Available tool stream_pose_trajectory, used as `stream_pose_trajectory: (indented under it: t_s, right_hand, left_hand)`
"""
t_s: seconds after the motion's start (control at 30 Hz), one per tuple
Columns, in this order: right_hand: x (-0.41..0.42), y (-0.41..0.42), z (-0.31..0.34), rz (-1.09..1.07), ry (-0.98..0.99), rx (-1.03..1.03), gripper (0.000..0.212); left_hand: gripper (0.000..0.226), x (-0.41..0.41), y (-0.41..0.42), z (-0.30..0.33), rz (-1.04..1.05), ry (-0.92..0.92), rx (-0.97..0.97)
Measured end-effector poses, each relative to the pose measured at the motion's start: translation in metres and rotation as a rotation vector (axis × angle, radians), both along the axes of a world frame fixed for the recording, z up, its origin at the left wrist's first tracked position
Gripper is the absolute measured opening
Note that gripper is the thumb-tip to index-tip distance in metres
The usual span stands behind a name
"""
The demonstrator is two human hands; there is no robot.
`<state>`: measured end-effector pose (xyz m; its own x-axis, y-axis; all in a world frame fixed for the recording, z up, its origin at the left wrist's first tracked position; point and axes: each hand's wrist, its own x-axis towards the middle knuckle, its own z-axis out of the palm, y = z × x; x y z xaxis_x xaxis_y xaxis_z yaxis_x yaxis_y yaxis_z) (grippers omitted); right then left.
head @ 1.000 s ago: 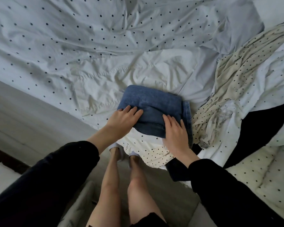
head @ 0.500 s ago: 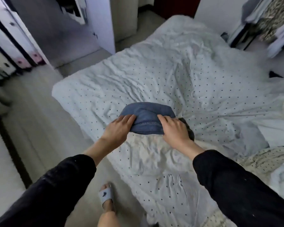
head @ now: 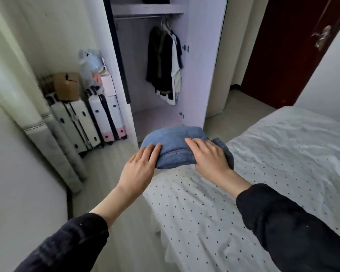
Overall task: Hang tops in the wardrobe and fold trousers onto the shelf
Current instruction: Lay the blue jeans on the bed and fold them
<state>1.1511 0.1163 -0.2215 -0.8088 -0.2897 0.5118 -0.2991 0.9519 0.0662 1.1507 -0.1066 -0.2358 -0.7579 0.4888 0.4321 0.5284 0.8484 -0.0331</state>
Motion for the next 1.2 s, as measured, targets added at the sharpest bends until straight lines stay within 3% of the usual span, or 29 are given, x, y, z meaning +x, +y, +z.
stream_pose_trajectory:
  t_s: [0.23,0.4,0.8,1.2]
  right_hand:
    - [-0.156,-0.045,0.015,0.05,0.026,0.034,0.064]
    - [-0.263,-0.06,0.036,0.055,0.029,0.021,0.066]
    - [-0.511,-0.046,0.102,-0.147,0.028,-0.014,0.071]
    - [-0.755,-0.053,0.173,-0.426,-0.005,0.003,0.065]
  left_hand:
    - [0.092,-0.144,-0.029,0.011,0.087,-0.135,-0.017]
    - [0.079,-0.247,-0.025,0.026,0.172,-0.2,0.047]
    - [0.075,-0.533,-0.017,0.115,0.031,0.112,-0.097]
    - [0.073,-0.798,0.009,0.188,0.079,0.039,-0.132]
